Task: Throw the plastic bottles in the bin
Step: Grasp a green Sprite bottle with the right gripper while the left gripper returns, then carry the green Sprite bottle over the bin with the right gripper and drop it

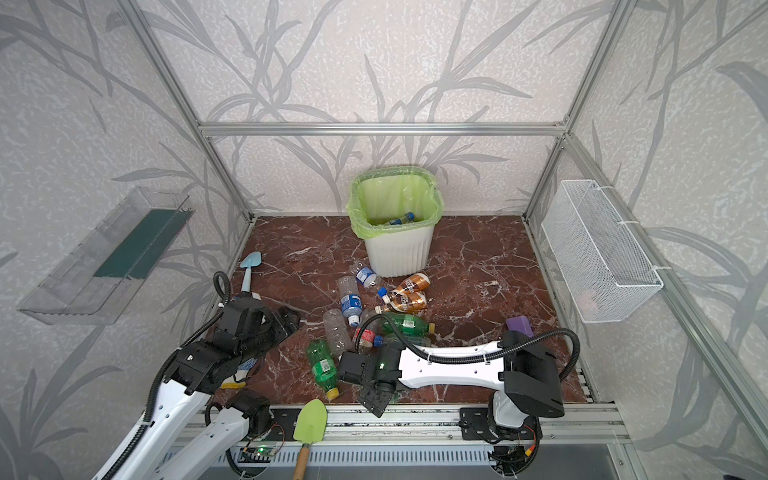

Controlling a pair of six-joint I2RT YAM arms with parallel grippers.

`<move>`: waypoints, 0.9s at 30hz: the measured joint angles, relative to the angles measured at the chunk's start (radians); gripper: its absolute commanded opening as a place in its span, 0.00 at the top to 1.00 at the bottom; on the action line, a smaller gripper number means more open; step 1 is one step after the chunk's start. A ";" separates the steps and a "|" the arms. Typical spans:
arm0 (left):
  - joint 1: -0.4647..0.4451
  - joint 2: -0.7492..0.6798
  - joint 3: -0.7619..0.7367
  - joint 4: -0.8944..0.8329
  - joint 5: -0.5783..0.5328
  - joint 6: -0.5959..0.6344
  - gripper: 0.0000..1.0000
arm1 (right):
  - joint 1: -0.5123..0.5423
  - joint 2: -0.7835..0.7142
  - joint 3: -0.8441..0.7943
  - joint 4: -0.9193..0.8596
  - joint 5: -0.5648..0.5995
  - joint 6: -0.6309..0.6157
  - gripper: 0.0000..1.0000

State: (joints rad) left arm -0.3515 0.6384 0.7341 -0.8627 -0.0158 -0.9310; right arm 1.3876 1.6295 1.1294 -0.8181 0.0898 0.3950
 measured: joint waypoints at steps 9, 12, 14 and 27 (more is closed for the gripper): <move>0.043 0.015 -0.005 -0.001 0.030 0.046 0.14 | 0.000 0.119 0.053 0.005 0.051 -0.038 0.22; 0.052 0.030 -0.005 0.000 0.036 0.061 0.14 | -0.001 0.148 0.053 0.006 0.053 -0.046 0.27; 0.056 0.035 -0.005 0.003 0.039 0.069 0.14 | -0.006 0.165 0.053 0.008 0.052 -0.048 0.32; 0.081 0.070 -0.002 0.011 0.050 0.106 0.14 | -0.026 0.103 0.015 0.040 0.034 -0.005 0.47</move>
State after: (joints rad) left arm -0.2703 0.7086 0.7322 -0.8520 0.0345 -0.8253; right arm 1.3617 1.7329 1.1446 -0.7776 0.1234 0.3901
